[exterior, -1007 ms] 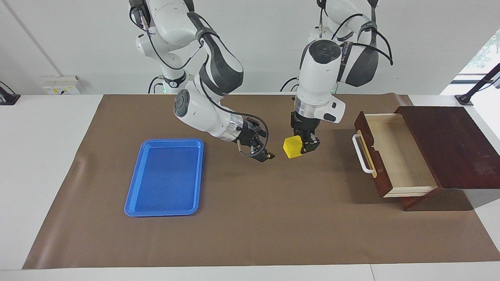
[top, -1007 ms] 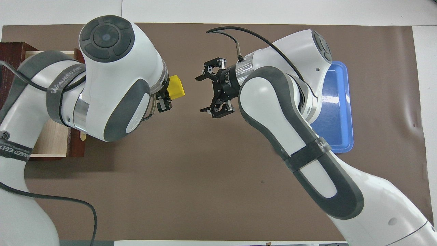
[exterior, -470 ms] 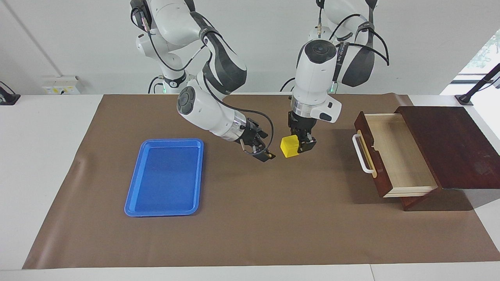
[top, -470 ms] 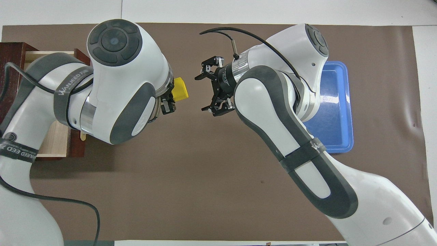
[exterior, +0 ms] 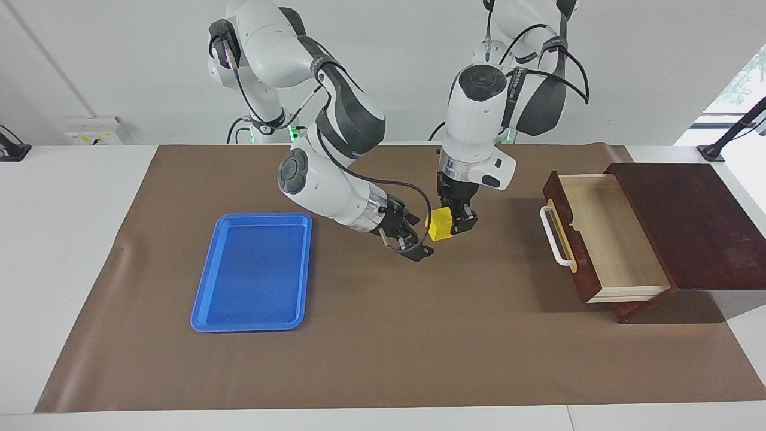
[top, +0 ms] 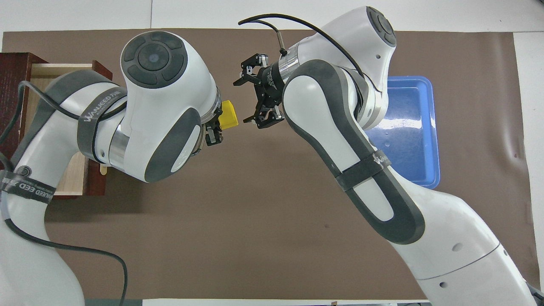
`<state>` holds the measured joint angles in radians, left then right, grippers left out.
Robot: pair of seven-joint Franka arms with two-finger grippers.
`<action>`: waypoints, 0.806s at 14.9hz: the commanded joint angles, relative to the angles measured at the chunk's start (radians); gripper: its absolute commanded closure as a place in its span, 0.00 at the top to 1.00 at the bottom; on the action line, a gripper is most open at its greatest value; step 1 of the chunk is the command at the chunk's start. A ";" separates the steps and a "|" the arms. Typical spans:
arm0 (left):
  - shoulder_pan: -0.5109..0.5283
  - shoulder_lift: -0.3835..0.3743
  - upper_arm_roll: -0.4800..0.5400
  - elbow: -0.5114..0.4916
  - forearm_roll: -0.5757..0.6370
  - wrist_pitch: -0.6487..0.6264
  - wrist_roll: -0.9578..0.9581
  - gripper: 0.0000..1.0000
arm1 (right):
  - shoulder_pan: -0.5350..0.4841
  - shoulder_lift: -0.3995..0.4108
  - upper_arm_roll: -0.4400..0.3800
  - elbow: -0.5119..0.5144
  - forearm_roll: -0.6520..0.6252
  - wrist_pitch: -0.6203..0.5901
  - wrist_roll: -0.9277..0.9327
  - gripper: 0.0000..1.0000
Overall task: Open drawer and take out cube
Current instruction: 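Close the right gripper on the yellow cube held by the left gripper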
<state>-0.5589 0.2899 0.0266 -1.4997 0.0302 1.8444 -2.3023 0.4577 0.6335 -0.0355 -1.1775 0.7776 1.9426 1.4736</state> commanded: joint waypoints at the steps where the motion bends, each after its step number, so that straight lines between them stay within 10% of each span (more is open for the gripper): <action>1: -0.016 -0.025 0.015 -0.033 -0.016 0.021 -0.009 0.00 | 0.016 0.014 0.002 0.038 -0.015 -0.021 0.014 0.92; 12: -0.015 -0.026 0.015 -0.034 -0.016 0.027 -0.023 0.00 | 0.038 0.006 0.002 0.018 -0.015 -0.017 0.027 0.88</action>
<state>-0.5592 0.2899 0.0267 -1.4998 0.0302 1.8503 -2.3116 0.4908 0.6340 -0.0350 -1.1719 0.7776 1.9384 1.4770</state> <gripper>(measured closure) 0.454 0.088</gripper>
